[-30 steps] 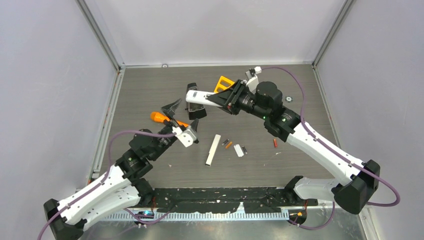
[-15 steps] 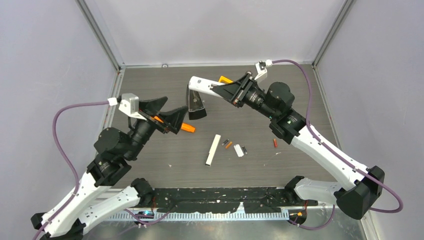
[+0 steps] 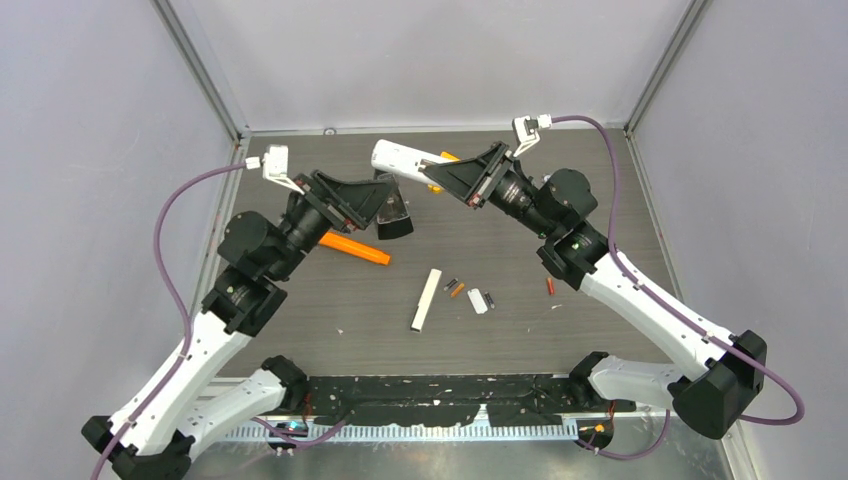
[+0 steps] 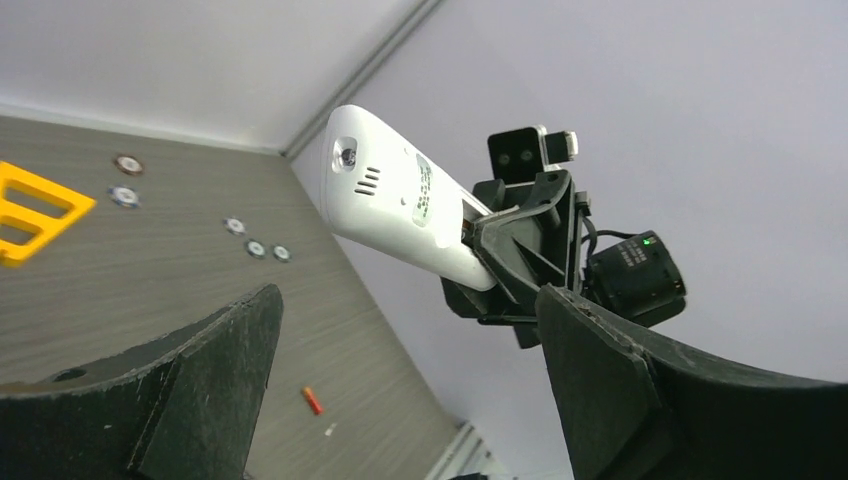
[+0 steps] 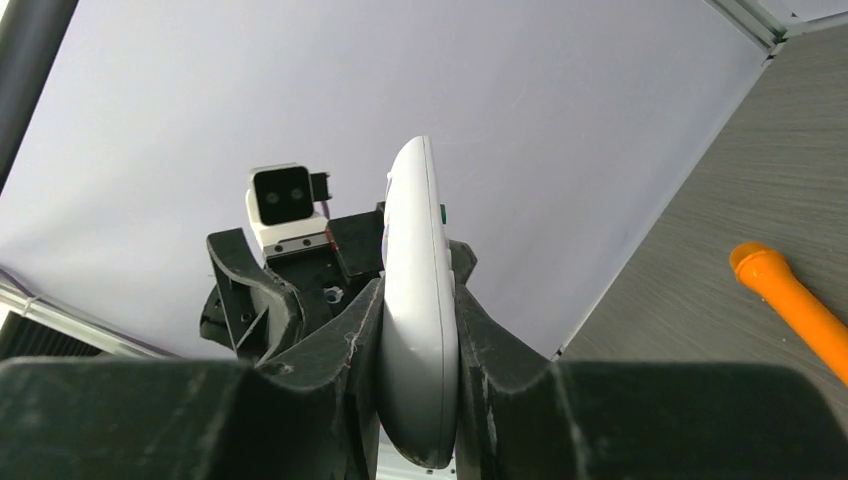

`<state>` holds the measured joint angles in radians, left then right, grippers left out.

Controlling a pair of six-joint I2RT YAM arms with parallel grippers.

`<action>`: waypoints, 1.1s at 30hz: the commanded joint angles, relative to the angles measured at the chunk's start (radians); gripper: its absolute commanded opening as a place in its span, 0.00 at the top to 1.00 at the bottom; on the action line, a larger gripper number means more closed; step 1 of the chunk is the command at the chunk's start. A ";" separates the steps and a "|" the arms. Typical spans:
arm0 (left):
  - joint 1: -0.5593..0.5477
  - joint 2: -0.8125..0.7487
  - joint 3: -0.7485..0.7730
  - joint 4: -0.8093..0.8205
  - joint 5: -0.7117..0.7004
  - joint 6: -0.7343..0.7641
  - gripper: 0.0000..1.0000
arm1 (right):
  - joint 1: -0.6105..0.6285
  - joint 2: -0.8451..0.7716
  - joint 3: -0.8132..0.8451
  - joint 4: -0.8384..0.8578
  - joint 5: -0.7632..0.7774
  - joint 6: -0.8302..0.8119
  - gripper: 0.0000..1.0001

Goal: Load the batteries into the remote control

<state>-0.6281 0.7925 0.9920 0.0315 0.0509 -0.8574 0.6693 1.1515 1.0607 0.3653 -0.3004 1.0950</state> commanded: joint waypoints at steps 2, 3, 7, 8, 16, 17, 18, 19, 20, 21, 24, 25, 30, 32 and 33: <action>0.018 0.047 0.001 0.179 0.133 -0.148 0.01 | -0.002 -0.012 0.002 0.125 -0.027 0.017 0.91; 0.018 0.054 -0.001 0.187 0.131 -0.155 0.04 | -0.002 -0.009 -0.001 0.127 -0.030 0.022 0.91; 0.024 0.075 -0.027 0.262 0.108 -0.206 0.22 | -0.002 -0.001 -0.023 0.160 -0.038 0.051 0.91; 0.026 0.080 -0.036 0.287 0.103 -0.218 0.25 | -0.002 0.000 -0.032 0.169 -0.039 0.062 0.90; 0.045 0.136 -0.017 0.344 0.129 -0.245 0.39 | -0.002 0.009 -0.063 0.214 -0.048 0.104 0.90; 0.050 0.137 -0.016 0.342 0.131 -0.245 0.40 | -0.002 0.009 -0.062 0.211 -0.049 0.104 0.90; 0.055 0.136 -0.015 0.340 0.132 -0.245 0.41 | -0.001 0.010 -0.065 0.208 -0.052 0.108 0.91; 0.058 0.134 -0.017 0.338 0.132 -0.244 0.43 | -0.001 0.008 -0.068 0.210 -0.052 0.112 0.91; 0.060 0.132 -0.020 0.336 0.132 -0.243 0.46 | -0.003 0.006 -0.075 0.213 -0.050 0.118 0.91; 0.060 0.132 -0.024 0.335 0.133 -0.243 0.49 | -0.002 0.005 -0.078 0.214 -0.050 0.121 0.91; 0.061 0.139 -0.027 0.335 0.144 -0.244 0.58 | -0.002 0.006 -0.080 0.214 -0.051 0.126 0.91; 0.061 0.140 -0.027 0.337 0.146 -0.245 0.60 | -0.002 0.007 -0.080 0.214 -0.053 0.129 0.91; 0.061 0.149 -0.034 0.345 0.150 -0.249 0.61 | 0.000 0.014 -0.087 0.220 -0.058 0.141 0.91; 0.061 0.150 -0.038 0.351 0.147 -0.249 0.60 | 0.000 0.016 -0.092 0.222 -0.060 0.150 0.91; 0.061 0.151 -0.039 0.354 0.146 -0.248 0.58 | 0.000 0.019 -0.095 0.222 -0.060 0.156 0.91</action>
<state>-0.5682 0.9424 0.9550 0.3027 0.1761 -1.1000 0.6693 1.1675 0.9722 0.5346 -0.3462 1.2312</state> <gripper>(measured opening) 0.391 0.306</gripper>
